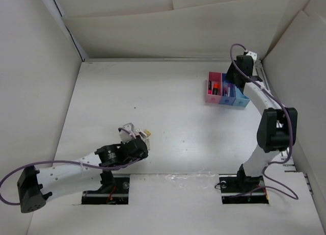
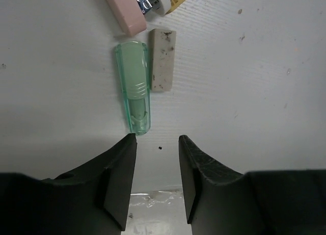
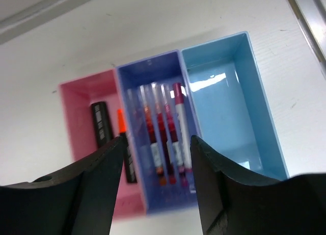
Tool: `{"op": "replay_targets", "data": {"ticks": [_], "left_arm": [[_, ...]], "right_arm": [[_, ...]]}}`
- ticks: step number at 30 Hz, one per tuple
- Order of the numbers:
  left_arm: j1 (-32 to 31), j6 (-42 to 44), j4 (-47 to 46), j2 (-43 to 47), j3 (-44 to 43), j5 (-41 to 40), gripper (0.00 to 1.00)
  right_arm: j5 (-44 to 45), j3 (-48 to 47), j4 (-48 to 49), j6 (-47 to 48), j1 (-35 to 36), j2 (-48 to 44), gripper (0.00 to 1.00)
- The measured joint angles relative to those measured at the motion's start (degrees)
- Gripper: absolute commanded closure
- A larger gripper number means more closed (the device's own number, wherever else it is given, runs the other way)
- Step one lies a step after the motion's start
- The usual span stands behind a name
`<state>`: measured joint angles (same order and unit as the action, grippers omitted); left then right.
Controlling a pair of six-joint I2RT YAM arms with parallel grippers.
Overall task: Sort the stationery into containers
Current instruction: Place the pen in the storage box, then pick up the stationery from the center of the board.
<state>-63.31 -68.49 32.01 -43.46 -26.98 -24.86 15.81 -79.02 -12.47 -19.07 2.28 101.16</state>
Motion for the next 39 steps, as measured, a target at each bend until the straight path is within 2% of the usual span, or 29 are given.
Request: {"op": "replay_targets", "data": {"ticks": [8, 13, 18, 23, 31, 32, 33, 35, 39], "left_arm": [[0.0, -1.0, -0.9, -9.3, 0.0, -2.7, 0.70], [0.0, -3.3, -1.6, -12.3, -0.4, -5.9, 0.69], [0.0, -3.9, -2.2, -18.6, -3.2, -7.9, 0.69], [-0.3, -5.0, -4.2, -27.5, -4.8, -8.0, 0.70], [-1.0, -6.0, -4.7, -27.8, -4.9, -8.1, 0.71], [-1.0, -6.0, -5.1, -27.9, -4.8, -8.1, 0.73], [-1.0, -6.0, -5.6, -28.1, -4.7, -8.1, 0.82], [-1.1, -5.9, -6.8, -29.0, -4.8, -8.6, 0.87], [-1.4, -5.9, -8.0, -29.8, -5.0, -9.5, 0.84]], "right_arm": [[-4.6, 10.2, 1.1, -0.4, 6.7, -26.4, 0.38], [-7.6, 16.0, 2.1, -0.3, 11.4, -35.5, 0.38], [-9.5, 21.5, 0.6, -0.3, 17.5, -41.2, 0.37], [-9.9, 21.9, 0.1, -0.3, 22.1, -45.6, 0.36], [-8.9, 21.9, 0.0, -0.1, 23.3, -47.3, 0.36], [-8.9, 21.9, 0.0, -0.1, 23.4, -47.3, 0.36], [-8.9, 21.9, 0.0, -0.1, 23.4, -47.3, 0.36], [-8.7, 21.9, 0.0, -0.1, 23.8, -47.3, 0.34], [-8.7, 21.9, -0.4, -0.1, 24.6, -47.3, 0.26]]}}
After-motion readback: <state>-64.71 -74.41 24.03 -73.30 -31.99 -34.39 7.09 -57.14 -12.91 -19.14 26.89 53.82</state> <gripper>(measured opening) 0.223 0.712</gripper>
